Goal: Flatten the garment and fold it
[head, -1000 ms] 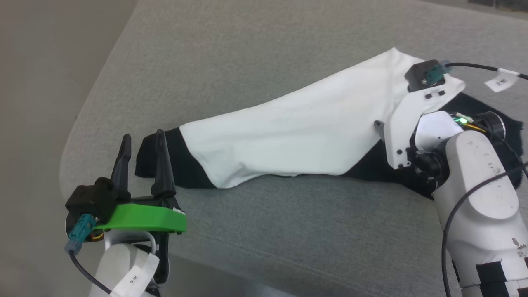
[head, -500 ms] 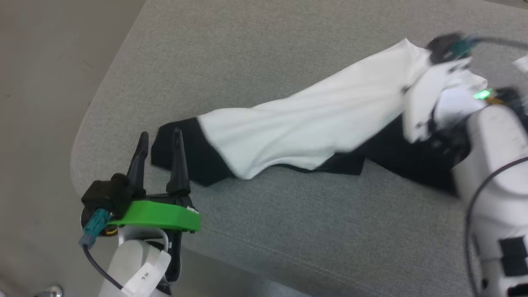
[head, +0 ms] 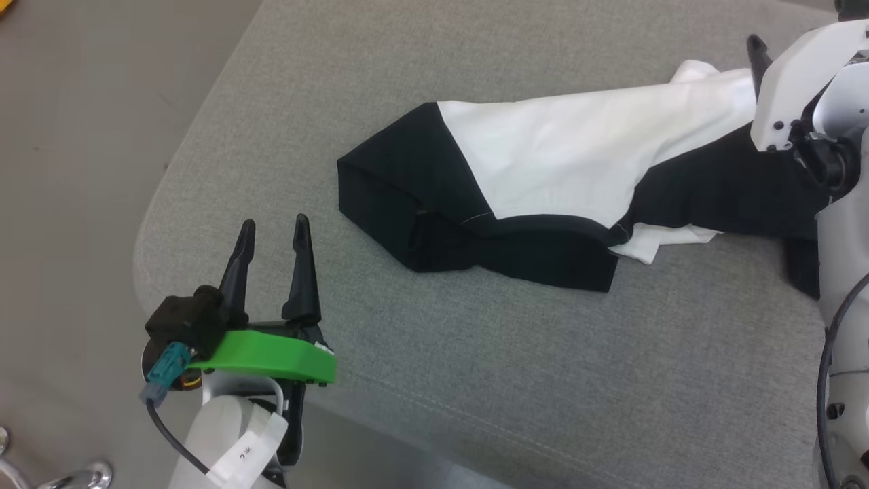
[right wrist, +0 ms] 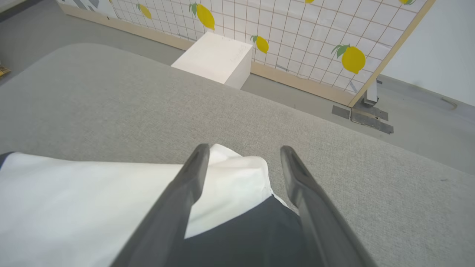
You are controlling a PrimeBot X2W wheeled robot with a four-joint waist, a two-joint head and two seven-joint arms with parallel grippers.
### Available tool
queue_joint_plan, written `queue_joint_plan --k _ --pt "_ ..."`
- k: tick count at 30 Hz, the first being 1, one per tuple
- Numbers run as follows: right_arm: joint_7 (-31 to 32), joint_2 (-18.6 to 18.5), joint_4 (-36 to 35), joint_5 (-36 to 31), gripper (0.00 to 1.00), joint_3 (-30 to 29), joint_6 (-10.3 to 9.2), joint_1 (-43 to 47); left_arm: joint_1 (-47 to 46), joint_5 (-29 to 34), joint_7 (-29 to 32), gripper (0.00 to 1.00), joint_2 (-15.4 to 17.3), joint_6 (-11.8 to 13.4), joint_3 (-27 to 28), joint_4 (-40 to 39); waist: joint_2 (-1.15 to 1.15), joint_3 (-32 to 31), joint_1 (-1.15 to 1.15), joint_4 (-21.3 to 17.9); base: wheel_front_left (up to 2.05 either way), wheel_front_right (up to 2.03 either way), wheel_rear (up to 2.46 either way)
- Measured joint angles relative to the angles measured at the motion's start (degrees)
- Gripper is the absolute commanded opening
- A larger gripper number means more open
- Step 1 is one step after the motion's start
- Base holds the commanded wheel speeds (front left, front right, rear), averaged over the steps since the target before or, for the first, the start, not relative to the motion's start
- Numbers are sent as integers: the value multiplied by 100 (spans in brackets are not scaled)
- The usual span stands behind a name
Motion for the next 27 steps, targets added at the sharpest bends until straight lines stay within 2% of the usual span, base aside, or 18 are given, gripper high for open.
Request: queue_joint_plan --k 3,7,14,20,27 --pt "-376 68 -205 302 100 -35 0 162 55 16 0 100 -2 -5 73 11 0 -125 0 -56 0 0 0" --pt "-690 214 -708 806 100 -126 0 904 179 42 0 100 -1 -21 168 14 0 -309 0 -186 0 0 0" --pt "-604 424 -1555 1198 100 -235 -1 2565 298 43 0 100 -3 -29 221 21 0 -587 0 -498 0 0 0" --pt "-71 449 -1803 1017 100 -213 0 3172 322 42 0 100 -3 -55 196 23 0 -689 0 -676 0 0 0" --pt "546 137 -1561 292 100 -146 0 2738 285 10 0 100 -3 -71 82 -5 0 -472 0 -639 0 0 0"
